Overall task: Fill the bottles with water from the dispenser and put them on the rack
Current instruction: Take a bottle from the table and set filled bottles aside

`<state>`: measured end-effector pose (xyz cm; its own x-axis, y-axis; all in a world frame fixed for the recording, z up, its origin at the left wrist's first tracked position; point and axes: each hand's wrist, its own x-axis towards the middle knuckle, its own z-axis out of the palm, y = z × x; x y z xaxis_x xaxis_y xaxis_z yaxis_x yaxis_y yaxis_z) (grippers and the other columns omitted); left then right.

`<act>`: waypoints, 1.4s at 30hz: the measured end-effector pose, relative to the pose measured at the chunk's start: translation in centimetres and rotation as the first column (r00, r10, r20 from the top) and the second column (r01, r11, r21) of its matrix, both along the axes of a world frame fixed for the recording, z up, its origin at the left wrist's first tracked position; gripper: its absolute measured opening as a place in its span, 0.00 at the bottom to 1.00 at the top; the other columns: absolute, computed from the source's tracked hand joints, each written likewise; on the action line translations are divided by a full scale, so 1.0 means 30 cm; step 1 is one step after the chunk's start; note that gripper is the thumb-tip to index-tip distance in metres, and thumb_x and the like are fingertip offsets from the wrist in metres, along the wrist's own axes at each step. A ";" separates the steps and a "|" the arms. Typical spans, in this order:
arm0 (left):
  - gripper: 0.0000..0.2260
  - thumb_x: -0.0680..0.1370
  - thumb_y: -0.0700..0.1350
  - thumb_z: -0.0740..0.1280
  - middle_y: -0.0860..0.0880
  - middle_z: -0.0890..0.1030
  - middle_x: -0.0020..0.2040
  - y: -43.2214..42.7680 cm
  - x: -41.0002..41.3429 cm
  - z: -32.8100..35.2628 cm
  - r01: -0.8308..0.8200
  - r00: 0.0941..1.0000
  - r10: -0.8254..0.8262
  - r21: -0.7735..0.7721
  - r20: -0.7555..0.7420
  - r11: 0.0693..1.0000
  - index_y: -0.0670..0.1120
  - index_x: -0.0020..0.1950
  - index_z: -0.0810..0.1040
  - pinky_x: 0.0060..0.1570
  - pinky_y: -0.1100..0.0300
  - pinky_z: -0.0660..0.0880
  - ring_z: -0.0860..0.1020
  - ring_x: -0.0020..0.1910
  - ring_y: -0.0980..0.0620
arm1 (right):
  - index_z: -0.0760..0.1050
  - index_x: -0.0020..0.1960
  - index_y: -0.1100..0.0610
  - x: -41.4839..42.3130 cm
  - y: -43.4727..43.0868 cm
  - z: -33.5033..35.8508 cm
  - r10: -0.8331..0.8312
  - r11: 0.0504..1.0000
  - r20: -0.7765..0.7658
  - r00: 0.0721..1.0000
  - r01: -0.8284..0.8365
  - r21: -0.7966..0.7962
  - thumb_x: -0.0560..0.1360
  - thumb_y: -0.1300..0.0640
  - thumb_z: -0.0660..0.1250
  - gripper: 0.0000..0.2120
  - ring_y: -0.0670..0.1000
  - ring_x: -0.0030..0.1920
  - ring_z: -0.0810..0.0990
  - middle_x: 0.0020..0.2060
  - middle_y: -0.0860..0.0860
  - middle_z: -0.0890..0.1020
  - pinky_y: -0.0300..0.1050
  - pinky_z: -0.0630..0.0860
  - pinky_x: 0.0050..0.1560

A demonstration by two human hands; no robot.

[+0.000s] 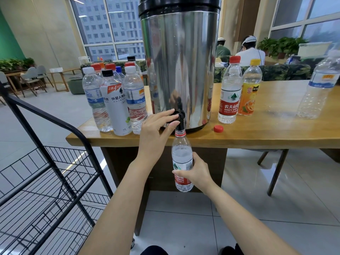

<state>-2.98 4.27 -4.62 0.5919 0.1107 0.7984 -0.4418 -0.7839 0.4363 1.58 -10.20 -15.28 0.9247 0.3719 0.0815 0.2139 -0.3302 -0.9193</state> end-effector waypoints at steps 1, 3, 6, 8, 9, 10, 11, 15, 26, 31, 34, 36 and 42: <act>0.16 0.78 0.52 0.64 0.49 0.81 0.62 0.000 0.000 0.000 0.000 1.000 0.000 0.001 -0.001 1.000 0.46 0.61 0.81 0.63 0.56 0.71 0.74 0.63 0.56 | 0.66 0.70 0.52 0.001 0.000 -0.001 0.001 1.000 -0.001 1.000 -0.001 0.001 0.65 0.53 0.80 0.38 0.50 0.67 0.73 0.66 0.49 0.75 0.47 0.74 0.62; 0.16 0.78 0.52 0.64 0.49 0.80 0.62 -0.001 -0.001 -0.001 0.000 1.000 0.000 -0.002 -0.004 1.000 0.46 0.61 0.81 0.64 0.56 0.71 0.74 0.64 0.56 | 0.66 0.70 0.52 0.002 0.000 -0.003 0.001 1.000 -0.004 1.000 -0.001 0.002 0.65 0.53 0.80 0.38 0.50 0.67 0.74 0.66 0.49 0.75 0.47 0.74 0.62; 0.16 0.78 0.52 0.64 0.49 0.81 0.62 -0.003 -0.002 0.000 0.002 1.000 -0.002 -0.006 -0.005 1.000 0.46 0.61 0.81 0.64 0.54 0.72 0.74 0.63 0.56 | 0.66 0.70 0.52 0.001 0.001 -0.002 -0.002 1.000 -0.005 1.000 0.002 0.002 0.65 0.53 0.80 0.38 0.51 0.67 0.74 0.66 0.49 0.75 0.47 0.74 0.62; 0.16 0.78 0.52 0.63 0.49 0.80 0.62 -0.004 -0.002 0.000 0.003 1.000 -0.003 -0.009 -0.005 1.000 0.46 0.61 0.81 0.64 0.53 0.72 0.74 0.63 0.55 | 0.66 0.70 0.53 0.001 0.000 -0.001 -0.002 1.000 -0.006 1.000 0.002 0.001 0.65 0.54 0.80 0.38 0.51 0.67 0.74 0.66 0.49 0.75 0.47 0.74 0.62; 0.16 0.78 0.52 0.63 0.49 0.80 0.62 -0.004 -0.001 0.000 0.002 1.000 -0.002 -0.009 -0.005 1.000 0.46 0.61 0.81 0.64 0.53 0.72 0.74 0.63 0.55 | 0.66 0.70 0.53 0.002 0.000 -0.001 -0.002 1.000 -0.006 1.000 0.002 0.001 0.65 0.54 0.80 0.38 0.51 0.67 0.74 0.66 0.50 0.75 0.47 0.74 0.62; 0.16 0.78 0.52 0.63 0.49 0.80 0.63 -0.004 -0.001 0.000 0.002 1.000 -0.002 -0.008 -0.005 1.000 0.46 0.61 0.81 0.64 0.53 0.72 0.74 0.64 0.55 | 0.65 0.70 0.53 0.002 0.000 -0.001 -0.001 1.000 -0.005 1.000 0.001 -0.001 0.65 0.54 0.80 0.38 0.51 0.67 0.73 0.66 0.50 0.75 0.48 0.74 0.62; 0.16 0.78 0.52 0.64 0.49 0.80 0.63 -0.003 -0.001 -0.001 0.003 1.000 -0.003 -0.009 -0.005 1.000 0.46 0.61 0.81 0.64 0.53 0.71 0.74 0.64 0.56 | 0.65 0.70 0.53 0.001 0.000 -0.001 -0.001 1.000 -0.005 1.000 0.001 -0.003 0.65 0.54 0.80 0.38 0.51 0.67 0.73 0.66 0.50 0.75 0.48 0.74 0.62; 0.17 0.78 0.53 0.64 0.49 0.80 0.63 0.002 0.000 -0.001 0.003 1.000 -0.003 0.001 -0.006 1.000 0.46 0.61 0.81 0.64 0.55 0.70 0.73 0.64 0.58 | 0.65 0.70 0.53 0.001 0.001 -0.001 0.002 1.000 -0.001 1.000 -0.002 0.000 0.66 0.54 0.79 0.37 0.51 0.67 0.73 0.66 0.49 0.75 0.47 0.74 0.62; 0.13 0.77 0.47 0.69 0.48 0.80 0.62 0.005 0.006 -0.003 -0.015 1.000 0.014 0.023 0.010 1.000 0.46 0.61 0.81 0.62 0.58 0.69 0.72 0.62 0.59 | 0.65 0.70 0.52 0.002 0.002 0.000 0.009 1.000 -0.008 1.000 -0.009 -0.001 0.66 0.53 0.79 0.38 0.51 0.67 0.73 0.66 0.49 0.75 0.48 0.74 0.62; 0.13 0.77 0.46 0.69 0.48 0.80 0.62 0.007 0.006 -0.003 -0.003 1.000 0.003 0.025 0.008 1.000 0.46 0.61 0.81 0.63 0.52 0.72 0.74 0.63 0.55 | 0.65 0.70 0.52 0.003 0.004 0.001 0.014 1.000 -0.008 1.000 -0.014 0.004 0.66 0.53 0.79 0.38 0.51 0.67 0.74 0.66 0.49 0.75 0.47 0.74 0.62; 0.15 0.77 0.50 0.66 0.47 0.80 0.63 0.007 0.005 -0.009 0.009 1.000 -0.009 0.027 0.007 1.000 0.46 0.62 0.80 0.63 0.46 0.73 0.75 0.64 0.52 | 0.65 0.70 0.52 0.003 0.004 0.001 0.018 1.000 -0.004 1.000 -0.018 0.004 0.66 0.53 0.79 0.38 0.51 0.67 0.73 0.66 0.49 0.75 0.47 0.74 0.62; 0.16 0.78 0.51 0.64 0.47 0.80 0.63 0.007 0.006 -0.011 0.014 1.000 -0.015 0.026 0.011 1.000 0.46 0.62 0.81 0.63 0.45 0.74 0.76 0.64 0.51 | 0.65 0.70 0.53 0.001 0.003 0.002 0.021 1.000 0.000 1.000 -0.021 0.004 0.66 0.53 0.79 0.37 0.51 0.67 0.73 0.66 0.49 0.75 0.47 0.74 0.62; 0.15 0.78 0.49 0.64 0.47 0.80 0.63 0.008 0.009 -0.012 0.018 1.000 -0.018 0.026 0.007 1.000 0.45 0.62 0.81 0.64 0.47 0.73 0.75 0.64 0.51 | 0.66 0.70 0.53 -0.001 0.002 0.006 0.018 1.000 0.006 1.000 -0.018 -0.003 0.66 0.54 0.79 0.37 0.51 0.67 0.73 0.66 0.49 0.76 0.46 0.73 0.62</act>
